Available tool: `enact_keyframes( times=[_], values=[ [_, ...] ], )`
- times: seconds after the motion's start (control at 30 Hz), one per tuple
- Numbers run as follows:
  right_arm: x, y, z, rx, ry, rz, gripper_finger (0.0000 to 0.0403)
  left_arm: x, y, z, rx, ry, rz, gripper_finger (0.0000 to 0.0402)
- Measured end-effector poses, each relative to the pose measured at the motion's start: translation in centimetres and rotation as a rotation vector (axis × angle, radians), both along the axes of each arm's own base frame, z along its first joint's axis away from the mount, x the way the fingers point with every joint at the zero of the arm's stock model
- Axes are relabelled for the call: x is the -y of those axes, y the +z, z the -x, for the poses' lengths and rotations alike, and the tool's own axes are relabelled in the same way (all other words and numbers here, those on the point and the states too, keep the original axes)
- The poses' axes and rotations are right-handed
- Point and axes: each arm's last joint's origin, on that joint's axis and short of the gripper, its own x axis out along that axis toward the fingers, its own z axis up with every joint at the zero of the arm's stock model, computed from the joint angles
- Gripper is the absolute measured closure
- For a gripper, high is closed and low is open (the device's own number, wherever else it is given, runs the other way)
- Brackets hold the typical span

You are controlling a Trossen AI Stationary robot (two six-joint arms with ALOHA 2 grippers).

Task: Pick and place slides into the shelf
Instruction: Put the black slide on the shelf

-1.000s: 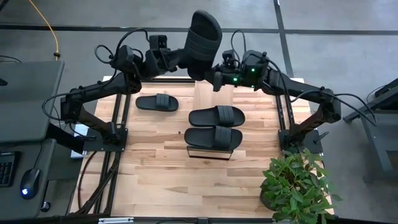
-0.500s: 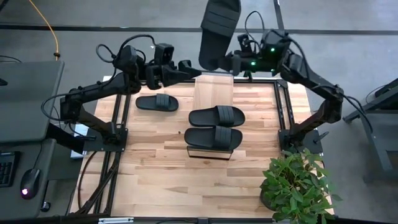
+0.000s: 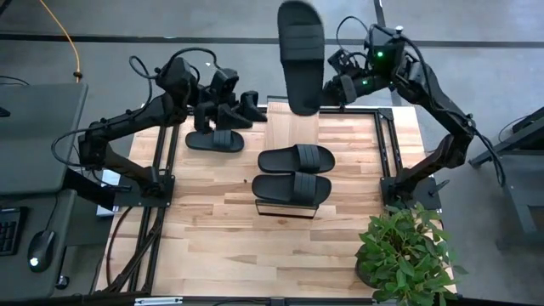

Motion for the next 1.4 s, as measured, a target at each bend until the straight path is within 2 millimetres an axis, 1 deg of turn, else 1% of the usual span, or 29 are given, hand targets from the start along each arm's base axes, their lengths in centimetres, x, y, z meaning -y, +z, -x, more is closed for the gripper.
enact_keyframes(
  times=[0.17,0.3,0.43,0.63,0.77,0.93,1.13,1.33,1.4],
  values=[
    [-0.6,-0.9,0.1,-0.080,0.116,-0.070,0.0368,0.3,-0.6,0.3,-0.050,-0.063,-0.062,0.0185],
    [-1.2,-1.3,0.3,-0.117,0.198,-0.114,0.0368,-0.4,-1.0,0.8,-0.070,-0.105,-0.109,0.0185],
    [-2.1,-1.4,0.5,-0.143,0.245,-0.124,0.0368,-1.5,-1.0,1.5,-0.111,-0.113,-0.065,0.0185],
    [-3.8,-1.9,0.4,-0.188,0.333,-0.131,0.0368,-2.9,-1.0,2.5,-0.105,-0.090,-0.094,0.0185],
    [-4.7,-2.2,0.4,-0.231,0.349,-0.139,0.0368,-4.4,-1.0,3.3,-0.137,-0.040,-0.038,0.0185],
    [-5.7,-2.4,0.3,-0.261,0.379,-0.148,0.0368,-5.6,-1.4,4.0,-0.183,0.000,0.022,0.0185],
    [-6.9,-2.8,-0.2,-0.309,0.413,-0.168,0.0368,-5.6,-1.7,4.0,-0.217,-0.006,0.051,0.0185],
    [-7.6,-3.3,-0.9,-0.352,0.426,-0.188,0.0368,-5.6,-1.8,4.0,-0.237,-0.011,0.077,0.0185],
    [-7.8,-3.7,-1.4,-0.370,0.436,-0.194,0.0368,-5.6,-1.8,4.0,-0.238,-0.015,0.080,0.0185]
  ],
)
